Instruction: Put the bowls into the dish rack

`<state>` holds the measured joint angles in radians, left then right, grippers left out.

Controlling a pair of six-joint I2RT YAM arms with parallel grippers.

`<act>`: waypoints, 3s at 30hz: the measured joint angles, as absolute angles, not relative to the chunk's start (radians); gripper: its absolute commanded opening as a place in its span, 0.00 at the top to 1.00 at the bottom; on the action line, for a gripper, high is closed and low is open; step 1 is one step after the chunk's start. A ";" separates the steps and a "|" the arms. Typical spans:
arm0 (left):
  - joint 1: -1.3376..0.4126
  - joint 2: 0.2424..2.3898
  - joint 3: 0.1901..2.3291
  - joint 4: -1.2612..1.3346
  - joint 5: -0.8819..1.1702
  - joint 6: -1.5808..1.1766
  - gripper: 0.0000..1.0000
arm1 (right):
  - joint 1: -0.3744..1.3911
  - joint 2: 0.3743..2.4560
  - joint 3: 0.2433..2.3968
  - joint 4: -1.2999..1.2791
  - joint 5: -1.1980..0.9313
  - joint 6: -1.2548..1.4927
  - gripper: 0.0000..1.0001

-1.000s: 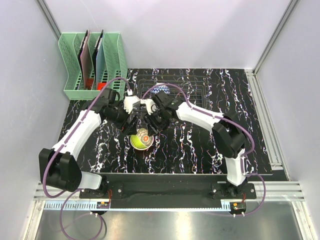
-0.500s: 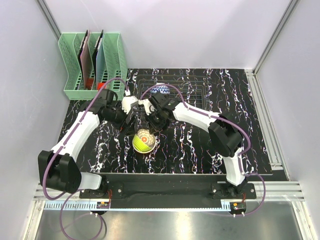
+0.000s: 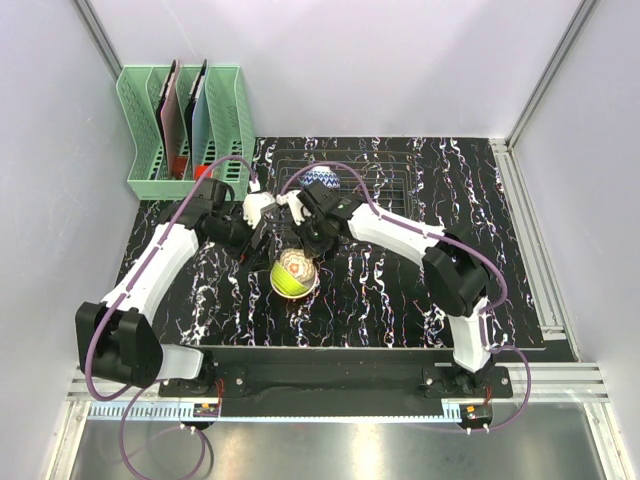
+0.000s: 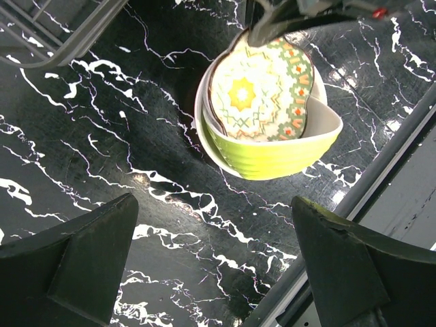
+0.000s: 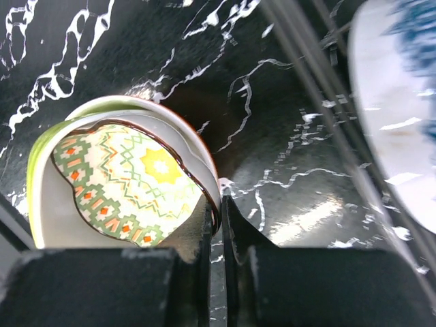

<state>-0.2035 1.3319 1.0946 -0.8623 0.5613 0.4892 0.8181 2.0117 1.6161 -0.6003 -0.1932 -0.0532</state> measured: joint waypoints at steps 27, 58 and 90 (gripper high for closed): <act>-0.202 1.436 1.145 -0.723 0.751 0.496 0.01 | 0.818 1.856 1.662 -0.618 0.007 -0.154 1.00; -0.217 1.483 1.144 -0.522 0.809 0.357 1.00 | 0.819 1.818 1.711 -0.641 -0.017 -0.117 1.00; -0.342 1.367 0.906 -0.230 0.455 0.199 1.00 | 0.867 1.881 1.747 -0.702 0.005 -0.117 0.67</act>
<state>-0.3424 1.3670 0.9058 -0.2298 0.4545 0.1993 0.8665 1.8812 1.7466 -0.7021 0.0051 -0.1169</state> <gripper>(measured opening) 0.108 0.264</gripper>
